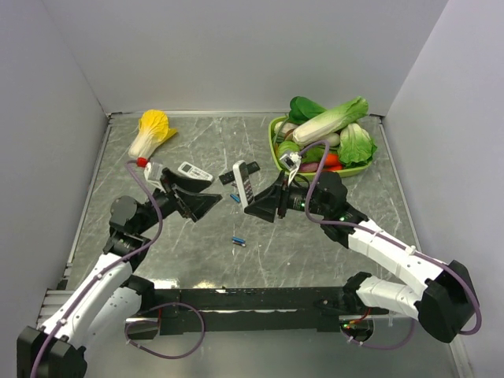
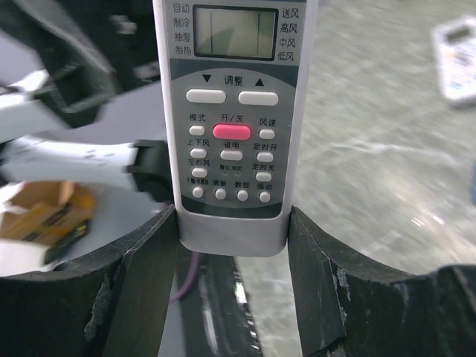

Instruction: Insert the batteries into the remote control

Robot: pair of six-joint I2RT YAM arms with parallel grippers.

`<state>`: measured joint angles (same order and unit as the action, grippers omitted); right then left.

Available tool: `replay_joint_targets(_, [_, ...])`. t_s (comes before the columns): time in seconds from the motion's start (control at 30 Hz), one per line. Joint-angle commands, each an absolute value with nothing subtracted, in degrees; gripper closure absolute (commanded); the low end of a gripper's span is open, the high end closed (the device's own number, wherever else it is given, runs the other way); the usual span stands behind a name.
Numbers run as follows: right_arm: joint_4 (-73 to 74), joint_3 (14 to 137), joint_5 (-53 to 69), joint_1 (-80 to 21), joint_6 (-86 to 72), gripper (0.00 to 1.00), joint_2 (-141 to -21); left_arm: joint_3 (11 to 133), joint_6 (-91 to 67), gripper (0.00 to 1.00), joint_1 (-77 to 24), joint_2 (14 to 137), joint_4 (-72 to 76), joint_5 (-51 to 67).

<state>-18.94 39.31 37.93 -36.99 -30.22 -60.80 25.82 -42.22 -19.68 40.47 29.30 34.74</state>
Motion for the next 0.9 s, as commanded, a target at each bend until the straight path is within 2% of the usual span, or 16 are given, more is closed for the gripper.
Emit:
replay_joint_targets(0.0, [-30.14,41.39,48.07,-37.44,-34.72,1.0,-62.83,29.97,-45.52,0.03,-21.71,43.59,40.33,39.46])
replay_joint_targets(0.27, [-31.81,42.98,52.38,-38.14,-34.89,1.0,-65.21,33.57,-53.43,0.03,-22.85,51.93,50.18,39.64])
replay_joint_targets(0.63, [-34.8,43.59,53.96,-38.23,-35.59,0.99,-66.53,35.77,-59.41,0.01,-25.22,57.56,51.33,40.17])
replay_joint_targets(0.8, [-35.77,43.94,54.14,-38.32,-36.03,0.99,-67.76,36.56,-60.91,0.13,-25.93,58.89,51.42,39.9])
replay_joint_targets(0.87, [-35.6,44.21,54.23,-38.23,-35.86,0.99,-68.29,36.74,-61.08,0.21,-26.19,59.06,50.72,39.9])
